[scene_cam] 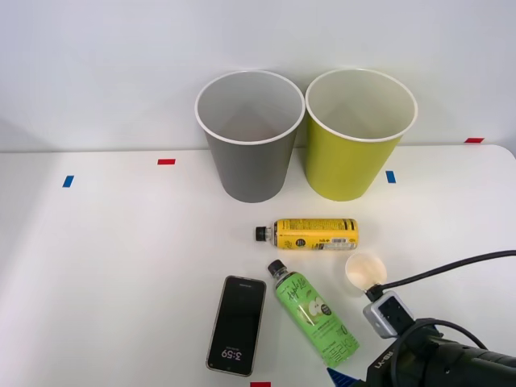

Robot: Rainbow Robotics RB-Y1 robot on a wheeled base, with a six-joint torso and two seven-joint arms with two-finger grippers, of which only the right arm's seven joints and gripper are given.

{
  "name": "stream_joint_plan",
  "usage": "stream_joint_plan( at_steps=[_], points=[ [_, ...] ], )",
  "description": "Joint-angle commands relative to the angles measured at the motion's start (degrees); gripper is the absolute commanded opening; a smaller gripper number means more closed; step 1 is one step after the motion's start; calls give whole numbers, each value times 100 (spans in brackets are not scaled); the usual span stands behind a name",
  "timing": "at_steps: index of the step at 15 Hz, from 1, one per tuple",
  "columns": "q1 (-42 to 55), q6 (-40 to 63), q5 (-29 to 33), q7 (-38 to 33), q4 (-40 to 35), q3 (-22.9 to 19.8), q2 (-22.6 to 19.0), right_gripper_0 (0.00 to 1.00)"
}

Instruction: Put cans in the gray bin, plastic bottles in the light green bin

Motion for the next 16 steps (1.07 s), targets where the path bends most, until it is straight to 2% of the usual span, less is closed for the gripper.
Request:
stream_joint_plan(
  at_steps=[1, 3, 6, 8, 12, 16],
  points=[
    [-315, -2, 209, -91, 0, 235, 207, 100],
    [-447, 7, 209, -109, 0, 305, 321, 100],
    [-851, 16, 341, -196, 0, 639, 356, 100],
    [-1212, 517, 262, -293, 0, 701, 435, 100],
    [-1765, 1537, 16, -785, 0, 710, 875, 100],
    [-2284, 1827, -107, -979, 0, 833, 1332, 100]
  ],
)
